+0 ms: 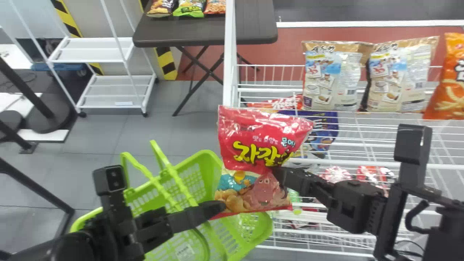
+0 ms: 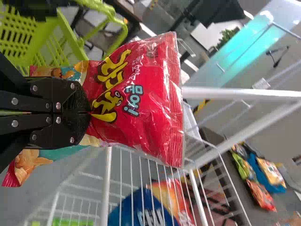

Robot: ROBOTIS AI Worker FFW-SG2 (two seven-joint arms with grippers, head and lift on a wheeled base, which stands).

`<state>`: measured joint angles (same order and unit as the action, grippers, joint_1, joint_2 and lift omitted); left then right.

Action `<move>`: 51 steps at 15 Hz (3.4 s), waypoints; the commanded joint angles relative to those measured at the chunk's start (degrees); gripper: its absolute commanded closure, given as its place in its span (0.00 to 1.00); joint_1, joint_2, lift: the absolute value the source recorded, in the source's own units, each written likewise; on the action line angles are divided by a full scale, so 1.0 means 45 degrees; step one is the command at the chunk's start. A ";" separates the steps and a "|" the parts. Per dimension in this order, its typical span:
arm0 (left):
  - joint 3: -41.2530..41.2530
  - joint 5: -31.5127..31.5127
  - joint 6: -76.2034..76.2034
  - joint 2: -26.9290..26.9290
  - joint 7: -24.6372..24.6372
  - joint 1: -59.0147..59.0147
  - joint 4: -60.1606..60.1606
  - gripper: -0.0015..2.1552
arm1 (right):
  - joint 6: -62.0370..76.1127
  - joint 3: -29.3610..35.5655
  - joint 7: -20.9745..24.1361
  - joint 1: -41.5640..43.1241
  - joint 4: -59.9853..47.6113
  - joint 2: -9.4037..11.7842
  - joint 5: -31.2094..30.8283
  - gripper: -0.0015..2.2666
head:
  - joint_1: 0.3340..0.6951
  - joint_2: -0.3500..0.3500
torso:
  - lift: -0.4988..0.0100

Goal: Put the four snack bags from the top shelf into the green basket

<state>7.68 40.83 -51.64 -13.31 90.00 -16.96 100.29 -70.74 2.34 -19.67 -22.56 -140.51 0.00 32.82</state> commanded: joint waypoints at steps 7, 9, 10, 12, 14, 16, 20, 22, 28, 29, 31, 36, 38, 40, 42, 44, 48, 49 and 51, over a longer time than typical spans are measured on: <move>-0.0124 0.0164 -0.0039 0.0027 0.0126 0.0000 0.0116 1.00 | -0.0404 -0.2511 0.0171 0.1205 0.2690 -0.0011 -0.1669 0.40 | 1.00 0.85 | 0.98; -0.0144 0.0164 -0.0039 0.0047 0.0126 0.0000 0.0116 1.00 | -0.0522 -0.2551 0.0015 0.1361 0.2983 -0.0011 -0.1669 0.00 | 1.00 0.88 | 0.98; -0.0202 0.0164 -0.0039 0.0047 0.0126 0.0000 0.0135 1.00 | -0.0522 -0.2531 -0.0122 0.1400 0.3022 -0.0011 -0.1591 0.00 | 1.00 0.88 | 0.98; -0.0261 0.0145 -0.0039 0.0047 0.0126 0.0020 0.0135 1.00 | -0.0522 -0.2121 -0.0239 0.1400 0.2886 -0.0011 -0.1142 0.02 | 1.00 0.89 | 0.98; -0.0241 0.0145 -0.0039 0.0047 0.0126 0.0000 0.0135 1.00 | -0.0639 -0.0968 -0.0239 0.1478 0.2514 -0.0011 -0.0165 0.03 | 1.00 0.87 | 0.98; -0.0241 0.0164 -0.0039 0.0008 0.0126 0.0000 0.0175 1.00 | -0.0209 0.0692 -0.0141 0.2045 0.2202 -0.0011 -0.0009 0.03 | 1.00 0.82 | 0.98; -0.0241 0.0242 -0.0039 -0.0070 0.0126 -0.0020 0.0175 1.00 | 0.2330 0.2039 0.0328 0.3842 0.4038 -0.0011 -0.2567 0.03 | 1.00 0.51 | 0.98; -0.0280 0.0242 -0.0039 -0.0070 0.0126 0.0000 0.0194 1.00 | 0.4596 0.2098 0.0503 0.4935 0.6206 -0.0011 -0.3349 0.03 | 1.00 0.40 | 0.98; -0.0261 0.0242 -0.0039 -0.0051 0.0126 0.0000 0.0096 1.00 | 0.9205 0.1121 0.0621 0.8138 1.2495 0.0215 -0.4989 0.06 | 1.00 0.29 | 0.98; -0.0241 0.0242 -0.0039 -0.0051 0.0126 0.0000 0.0077 1.00 | 0.9205 0.1004 0.0562 0.8295 1.2807 0.0215 -0.5107 0.14 | 1.00 0.30 | 0.98; -0.0163 0.0242 -0.0039 -0.0031 0.0126 0.0000 -0.0001 1.00 | 0.9127 0.0946 0.0406 0.8295 1.2866 0.0215 -0.5107 0.56 | 1.00 0.31 | 0.98; -0.0163 0.0242 -0.0039 0.0008 0.0126 0.0000 -0.0060 1.00 | 0.9088 0.1024 0.0484 0.7533 1.2143 0.0215 -0.4911 0.99 | 1.00 0.33 | 0.98; -0.0144 0.0223 -0.0039 0.0008 0.0126 0.0000 -0.0040 1.00 | 0.9049 0.1141 0.0347 0.7064 1.1401 0.0215 -0.4521 0.99 | 1.00 0.33 | 0.98; -0.0105 0.0242 -0.0039 0.0008 0.0126 0.0000 -0.0060 1.00 | 0.8385 0.1297 0.0347 0.6010 0.9448 0.0313 -0.3661 0.99 | 1.00 0.33 | 0.98; -0.0085 0.0242 -0.0039 0.0008 0.0126 0.0000 -0.0060 1.00 | 0.6393 0.1766 0.0445 0.4857 0.6987 0.0313 -0.2958 0.99 | 1.00 0.32 | 0.98; -0.0085 0.0262 -0.0039 -0.0031 0.0126 -0.0020 -0.0060 1.00 | 0.3853 0.2254 0.0523 0.3568 0.4604 0.0313 -0.1825 0.99 | 1.00 0.32 | 0.98; -0.0124 0.0242 -0.0039 0.0008 0.0126 0.0059 -0.0060 1.00 | -0.0404 0.2782 0.0542 0.1635 0.1323 0.0254 0.1300 0.99 | 1.00 0.37 | 0.98; -0.0163 0.0242 -0.0039 0.0008 0.0126 0.0039 -0.0060 1.00 | -0.1186 0.2742 0.0542 0.1459 0.0991 0.0215 0.2061 0.99 | 1.00 0.40 | 0.98; -0.0222 0.0242 -0.0039 0.0008 0.0126 0.0039 -0.0001 1.00 | -0.1420 0.2215 0.0523 0.1361 0.0854 0.0176 0.3038 0.99 | 1.00 0.46 | 0.98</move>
<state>6.84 41.91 -51.82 -13.27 90.00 -16.79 100.10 -76.01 13.84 -17.30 -16.04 -136.07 0.90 43.58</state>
